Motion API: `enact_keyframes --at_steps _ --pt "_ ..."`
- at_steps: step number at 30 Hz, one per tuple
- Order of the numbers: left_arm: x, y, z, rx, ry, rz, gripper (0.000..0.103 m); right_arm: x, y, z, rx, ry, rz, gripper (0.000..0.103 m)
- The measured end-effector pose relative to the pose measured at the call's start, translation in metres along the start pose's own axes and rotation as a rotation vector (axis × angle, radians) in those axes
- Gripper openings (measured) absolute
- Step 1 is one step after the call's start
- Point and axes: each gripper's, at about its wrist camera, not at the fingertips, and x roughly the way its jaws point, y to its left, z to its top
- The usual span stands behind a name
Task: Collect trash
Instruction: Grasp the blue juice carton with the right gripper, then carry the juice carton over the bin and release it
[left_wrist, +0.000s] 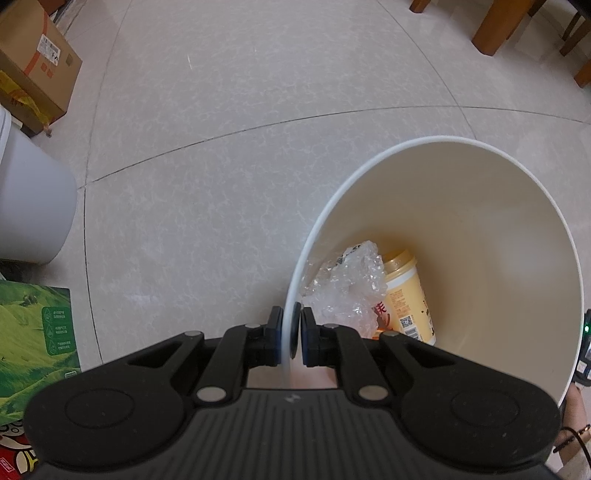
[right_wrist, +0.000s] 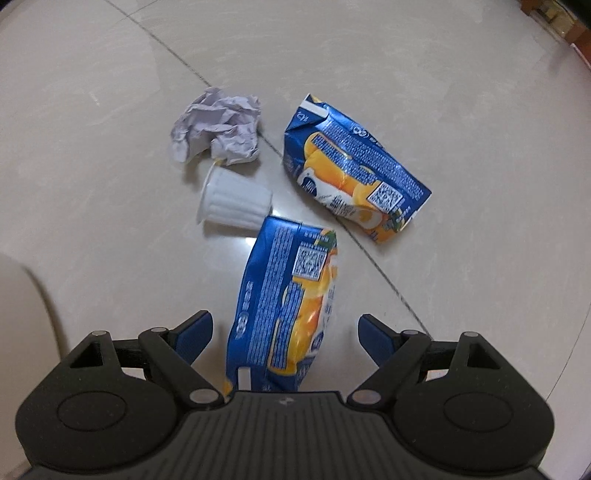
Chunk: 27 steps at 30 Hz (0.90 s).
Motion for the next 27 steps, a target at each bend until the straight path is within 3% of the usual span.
enact_keyframes --at_steps 8,16,20,27 --pt "0.0 -0.001 0.001 0.0 0.001 0.001 0.008 0.011 0.007 0.01 -0.017 -0.001 -0.027 0.066" --pt "0.0 -0.002 0.0 0.003 -0.001 0.003 0.008 0.006 0.008 0.009 -0.029 -0.004 -0.021 0.065" --pt "0.0 -0.001 0.0 0.001 -0.001 0.002 0.008 -0.007 0.011 0.007 -0.07 0.02 -0.02 0.064" --pt "0.0 -0.002 0.0 0.002 -0.002 0.007 0.008 -0.078 0.016 0.009 -0.234 -0.053 0.01 0.059"
